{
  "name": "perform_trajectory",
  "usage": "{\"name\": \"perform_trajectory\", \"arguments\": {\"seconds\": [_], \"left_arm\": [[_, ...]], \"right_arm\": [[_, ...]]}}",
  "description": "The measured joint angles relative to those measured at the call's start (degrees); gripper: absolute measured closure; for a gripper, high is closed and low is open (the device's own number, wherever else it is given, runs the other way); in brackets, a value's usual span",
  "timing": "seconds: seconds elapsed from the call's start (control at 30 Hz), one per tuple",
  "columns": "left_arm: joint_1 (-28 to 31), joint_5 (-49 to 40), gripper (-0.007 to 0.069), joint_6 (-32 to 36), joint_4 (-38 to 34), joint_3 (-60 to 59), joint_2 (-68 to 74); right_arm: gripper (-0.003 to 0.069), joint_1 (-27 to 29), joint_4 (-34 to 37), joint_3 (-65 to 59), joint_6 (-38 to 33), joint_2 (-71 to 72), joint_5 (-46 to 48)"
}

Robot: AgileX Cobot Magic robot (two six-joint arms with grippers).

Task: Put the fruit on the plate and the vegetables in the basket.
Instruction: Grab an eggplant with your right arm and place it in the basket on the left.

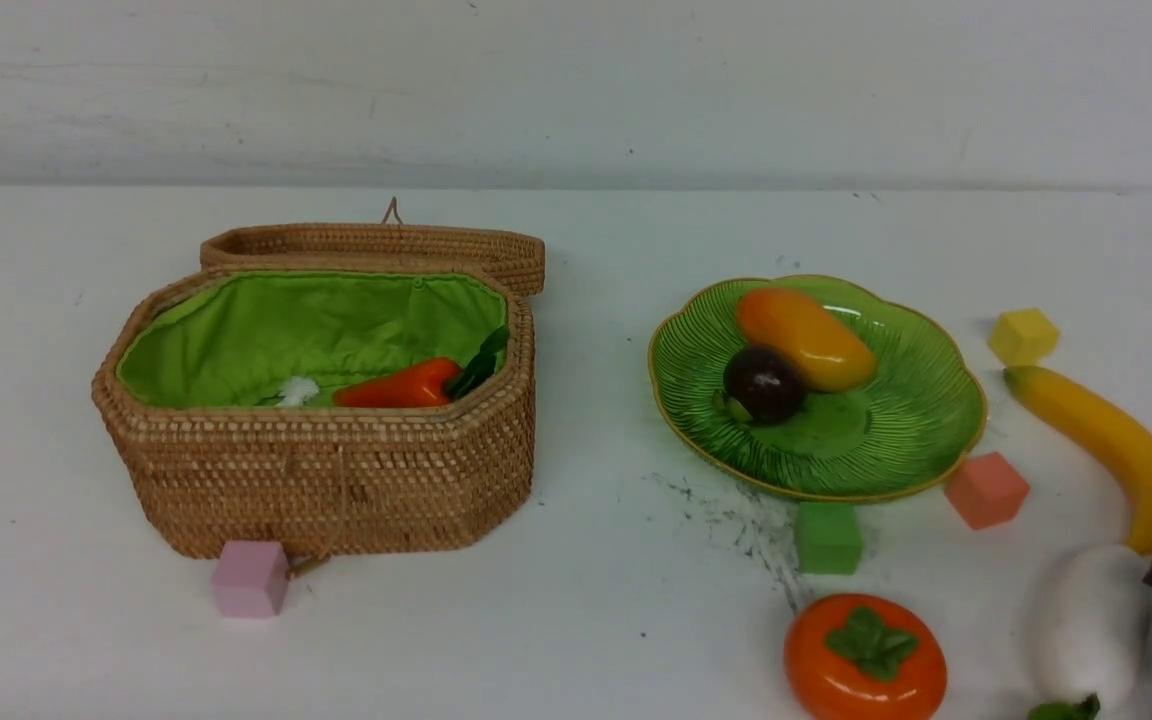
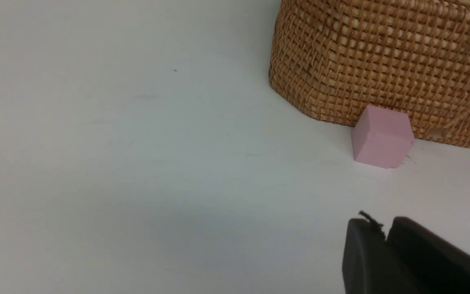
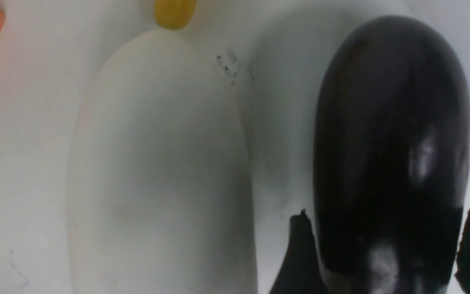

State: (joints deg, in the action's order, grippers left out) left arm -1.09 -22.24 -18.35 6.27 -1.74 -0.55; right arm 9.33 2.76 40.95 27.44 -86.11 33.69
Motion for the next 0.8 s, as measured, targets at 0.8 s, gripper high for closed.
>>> {"name": "perform_trajectory", "arguments": {"seconds": [0.8], "left_arm": [[0.00,0.00,0.0528,0.00,0.00,0.00,0.00]], "right_arm": [[0.0263,0.00,-4.23,4.43,0.00,5.51,6.95]]}}
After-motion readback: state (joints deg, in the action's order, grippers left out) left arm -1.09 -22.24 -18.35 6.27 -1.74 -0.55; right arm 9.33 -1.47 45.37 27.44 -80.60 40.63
